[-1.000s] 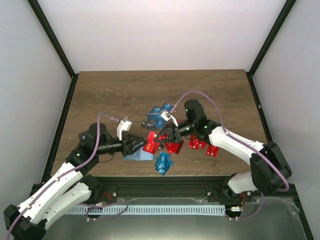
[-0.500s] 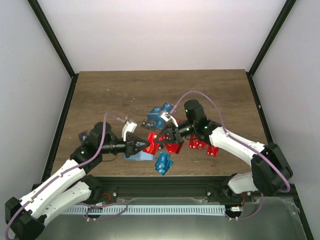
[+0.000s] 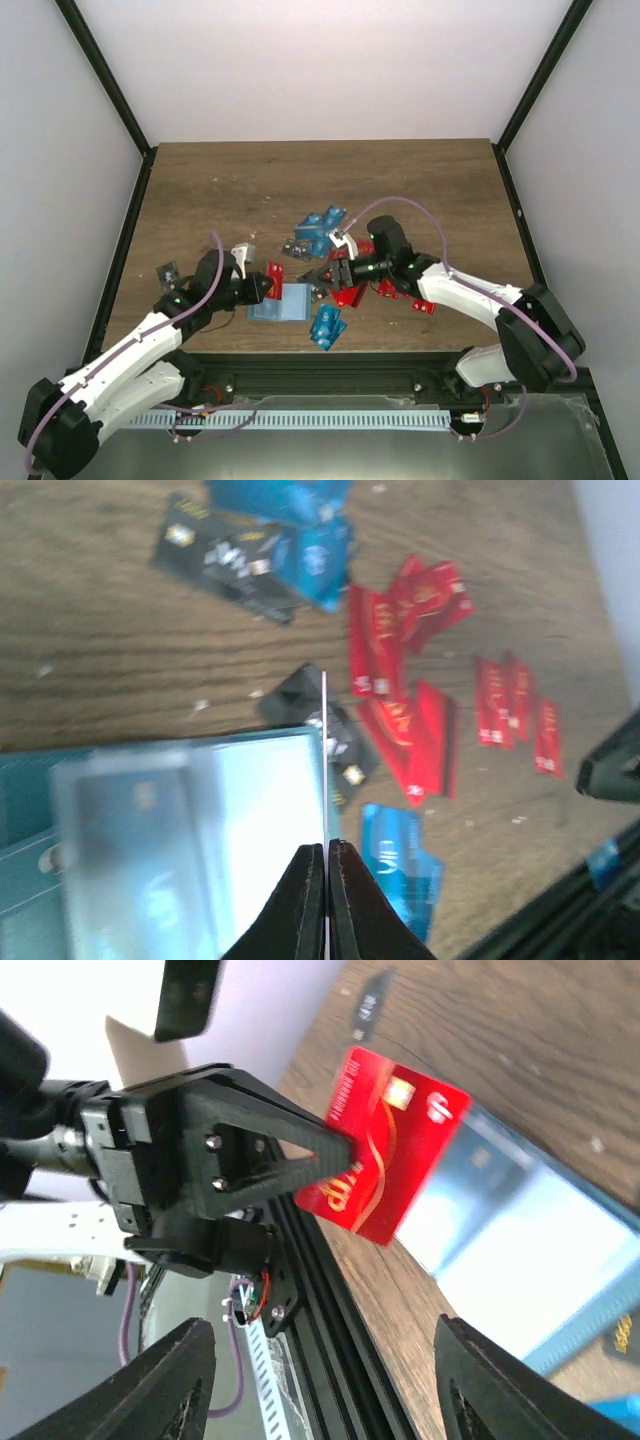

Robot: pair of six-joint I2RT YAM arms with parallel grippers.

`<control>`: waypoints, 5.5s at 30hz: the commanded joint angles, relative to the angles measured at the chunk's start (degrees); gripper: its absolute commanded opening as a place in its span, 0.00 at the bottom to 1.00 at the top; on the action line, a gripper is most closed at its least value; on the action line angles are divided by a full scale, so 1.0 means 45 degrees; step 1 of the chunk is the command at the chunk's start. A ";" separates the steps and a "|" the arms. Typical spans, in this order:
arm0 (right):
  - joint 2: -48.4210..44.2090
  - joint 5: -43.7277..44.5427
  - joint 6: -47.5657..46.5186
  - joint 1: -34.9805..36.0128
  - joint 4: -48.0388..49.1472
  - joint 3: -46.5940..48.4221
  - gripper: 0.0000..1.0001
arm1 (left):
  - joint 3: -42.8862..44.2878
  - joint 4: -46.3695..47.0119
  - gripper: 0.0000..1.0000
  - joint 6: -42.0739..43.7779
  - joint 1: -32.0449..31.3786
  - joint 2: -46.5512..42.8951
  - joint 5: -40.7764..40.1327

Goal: Put the credit cards into the card holder

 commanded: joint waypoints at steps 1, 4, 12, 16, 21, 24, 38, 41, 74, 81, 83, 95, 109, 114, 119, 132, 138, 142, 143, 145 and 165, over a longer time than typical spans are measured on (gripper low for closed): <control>0.0482 0.1301 0.1964 0.0406 0.1701 -0.0987 0.59 | -0.1059 0.0929 0.04 -0.0976 0.0269 -0.0288 -0.1267; 0.0958 0.1831 0.2254 0.0761 0.2092 -0.1131 0.55 | -0.2014 0.1980 0.04 -0.1287 0.0474 -0.0378 -0.1333; 0.2261 0.1999 0.2504 0.0862 0.2962 -0.1244 0.47 | -0.3470 0.4788 0.04 -0.1554 0.0645 0.0137 -0.0607; 0.2857 0.1885 0.2518 0.0867 0.3279 -0.1159 0.46 | -0.3755 0.5174 0.04 -0.1596 0.0676 0.0416 -0.0658; 0.3490 0.1780 0.2582 0.0867 0.3680 -0.1192 0.45 | -0.4114 0.5833 0.04 -0.1749 0.0666 0.0718 -0.0273; 0.3849 0.1731 0.2657 0.0868 0.3910 -0.1249 0.43 | -0.4198 0.5875 0.04 -0.1759 0.0666 0.0817 -0.0326; 0.5134 0.1519 0.3117 0.0915 0.4995 -0.1585 0.37 | -0.4800 0.6737 0.04 -0.1861 0.0666 0.1468 0.0319; 0.5405 0.1597 0.3223 0.1050 0.5132 -0.1610 0.36 | -0.4948 0.6986 0.04 -0.2068 0.0671 0.1447 0.0559; 0.6313 0.2141 0.3900 0.1377 0.5601 -0.1981 0.30 | -0.4513 0.6717 0.04 -0.2797 0.0668 0.3081 0.1872; 0.6328 0.2236 0.3660 0.1375 0.5110 -0.1686 0.29 | -0.4116 0.6612 0.04 -0.2249 0.0666 0.3757 0.2393; 0.6332 0.2257 0.3600 0.1374 0.4968 -0.1546 0.29 | -0.4037 0.6655 0.04 -0.2163 0.0667 0.3988 0.2523; 0.6353 0.2508 0.3208 0.1379 0.4154 -0.1024 0.29 | -0.3669 0.7074 0.04 -0.1853 0.0649 0.5347 0.3155; 0.6553 0.3086 0.2616 0.1359 0.2919 -0.0216 0.29 | -0.3312 0.5809 0.04 -0.0954 0.0627 0.5446 0.3276; 0.6510 0.3237 0.2410 0.1351 0.2524 0.0041 0.29 | -0.3105 0.6079 0.04 -0.0919 0.0632 0.5921 0.3486; 0.6389 0.3687 0.2128 0.1326 0.1894 0.0369 0.29 | -0.2739 0.5670 0.04 -0.0624 0.0627 0.6236 0.3480; 0.5950 0.4368 0.1307 0.0968 0.0276 0.0918 0.29 | -0.1847 0.4615 0.22 -0.0125 0.0507 0.6887 0.2986; 0.5364 0.4430 0.1201 0.0976 -0.0170 0.0847 0.30 | -0.1113 0.2932 0.44 0.0369 0.0381 0.6194 0.2111; 0.5263 0.4487 0.1181 0.0965 -0.0265 0.0892 0.30 | -0.0678 0.2057 0.55 0.0524 0.0175 0.6006 0.1520; 0.5265 0.4487 0.1176 0.0970 -0.0267 0.0915 0.30 | -0.0621 0.1961 0.56 0.0558 0.0133 0.5961 0.1428; 0.5311 0.4481 0.1180 0.0980 -0.0231 0.0907 0.30 | -0.0542 0.1854 0.57 0.0575 0.0102 0.5927 0.1242; 0.6075 0.4192 0.1137 0.0974 0.0043 0.1315 0.29 | 0.1355 0.1158 0.34 0.0845 -0.1349 0.7500 -0.0309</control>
